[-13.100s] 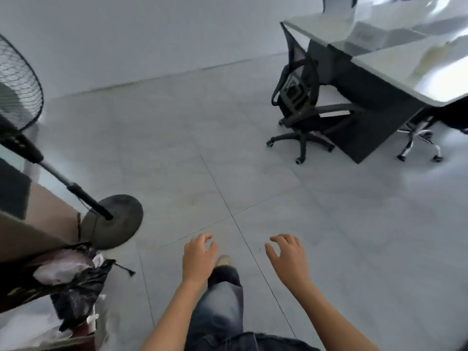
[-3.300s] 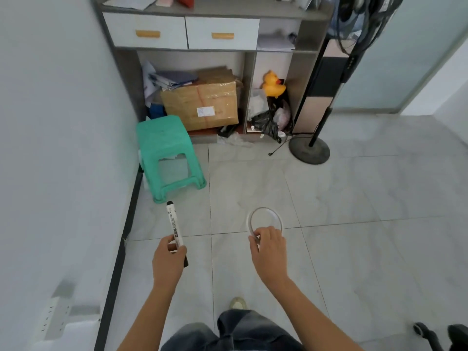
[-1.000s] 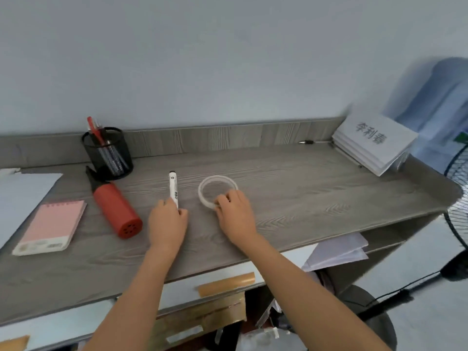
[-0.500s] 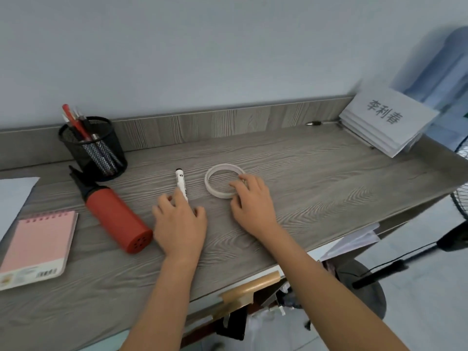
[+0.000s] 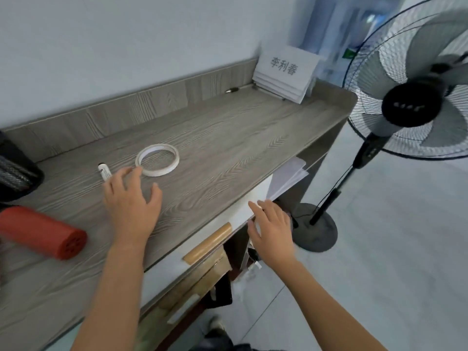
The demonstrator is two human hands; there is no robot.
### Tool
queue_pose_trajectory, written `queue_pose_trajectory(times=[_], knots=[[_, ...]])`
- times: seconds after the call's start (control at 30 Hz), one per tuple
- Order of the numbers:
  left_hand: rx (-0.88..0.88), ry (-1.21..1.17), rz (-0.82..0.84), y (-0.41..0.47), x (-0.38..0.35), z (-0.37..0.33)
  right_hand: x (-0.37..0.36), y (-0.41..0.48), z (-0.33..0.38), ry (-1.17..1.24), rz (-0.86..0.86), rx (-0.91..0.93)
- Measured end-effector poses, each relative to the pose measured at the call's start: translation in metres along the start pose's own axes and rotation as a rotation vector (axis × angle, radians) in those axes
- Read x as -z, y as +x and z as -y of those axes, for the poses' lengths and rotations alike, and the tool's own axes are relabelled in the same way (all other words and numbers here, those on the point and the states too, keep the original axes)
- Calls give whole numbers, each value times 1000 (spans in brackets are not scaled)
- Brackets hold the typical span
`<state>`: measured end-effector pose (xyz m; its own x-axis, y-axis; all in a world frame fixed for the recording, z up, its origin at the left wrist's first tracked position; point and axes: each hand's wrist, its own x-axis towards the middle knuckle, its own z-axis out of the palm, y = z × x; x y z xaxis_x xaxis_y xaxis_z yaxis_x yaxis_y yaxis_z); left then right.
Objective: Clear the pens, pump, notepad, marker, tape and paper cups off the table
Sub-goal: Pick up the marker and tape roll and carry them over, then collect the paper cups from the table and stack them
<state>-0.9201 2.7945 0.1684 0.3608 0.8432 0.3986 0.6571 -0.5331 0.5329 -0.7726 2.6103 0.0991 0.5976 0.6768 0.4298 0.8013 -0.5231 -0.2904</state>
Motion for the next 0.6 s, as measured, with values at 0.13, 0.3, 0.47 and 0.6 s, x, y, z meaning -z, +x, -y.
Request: queue_pose_trajectory(times=[0.13, 0.3, 0.47, 0.6], knots=[[-53, -8, -2, -16, 0, -17, 25, -66, -36, 4, 47, -205], [-253, -128, 175, -119, -33, -98, 80, -182, -85, -36, 82, -560], [-520, -264, 736, -284, -72, -184, 152, -332, -118, -98, -8, -1003], [-604, -266, 1258, -412, -74, -219, 196, -430, -123, -104, -61, -1291]])
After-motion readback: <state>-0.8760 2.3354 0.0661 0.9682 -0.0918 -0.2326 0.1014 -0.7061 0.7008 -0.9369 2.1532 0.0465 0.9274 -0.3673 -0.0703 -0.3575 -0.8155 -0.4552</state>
